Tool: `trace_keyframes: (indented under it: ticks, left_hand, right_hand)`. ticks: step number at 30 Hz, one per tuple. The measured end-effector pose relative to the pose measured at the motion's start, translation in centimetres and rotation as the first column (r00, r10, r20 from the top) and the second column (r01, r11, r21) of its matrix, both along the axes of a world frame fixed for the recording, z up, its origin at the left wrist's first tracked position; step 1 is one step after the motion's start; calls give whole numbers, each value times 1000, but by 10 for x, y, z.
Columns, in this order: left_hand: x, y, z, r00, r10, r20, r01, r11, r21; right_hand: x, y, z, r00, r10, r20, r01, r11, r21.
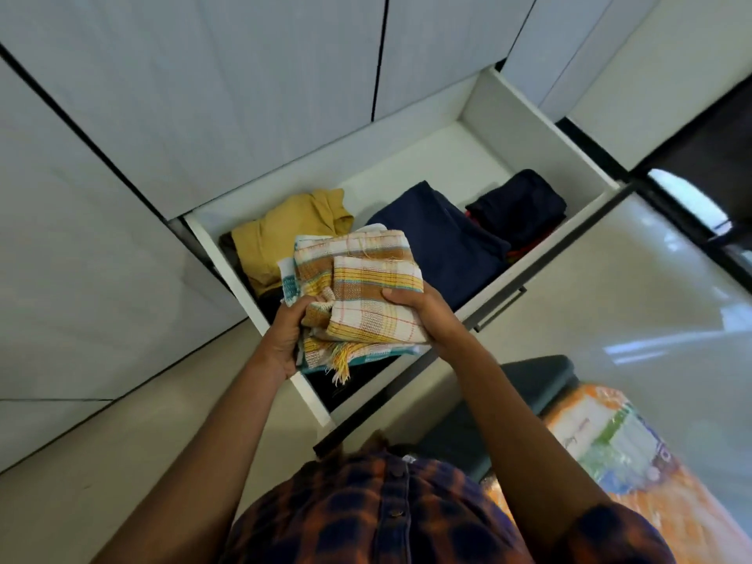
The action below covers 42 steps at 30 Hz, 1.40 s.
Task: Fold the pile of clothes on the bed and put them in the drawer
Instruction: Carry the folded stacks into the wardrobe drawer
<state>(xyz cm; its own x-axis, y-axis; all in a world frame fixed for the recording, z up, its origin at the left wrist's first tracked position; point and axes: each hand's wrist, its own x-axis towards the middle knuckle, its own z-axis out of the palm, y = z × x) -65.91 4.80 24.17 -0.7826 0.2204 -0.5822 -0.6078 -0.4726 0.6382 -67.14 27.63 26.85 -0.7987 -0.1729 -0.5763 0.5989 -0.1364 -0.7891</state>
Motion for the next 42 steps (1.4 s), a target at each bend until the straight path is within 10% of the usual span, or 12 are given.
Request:
trace_keyframes:
  ticks: [24, 42]
  left_hand:
    - [-353, 113, -88, 880, 336, 335, -305, 941, -145]
    - [-365, 118, -184, 839, 430, 332, -240, 842, -484]
  right_hand:
    - [-451, 74, -100, 871, 446, 208, -486, 847, 218]
    - [-442, 89, -189, 758, 642, -118, -580, 745, 330]
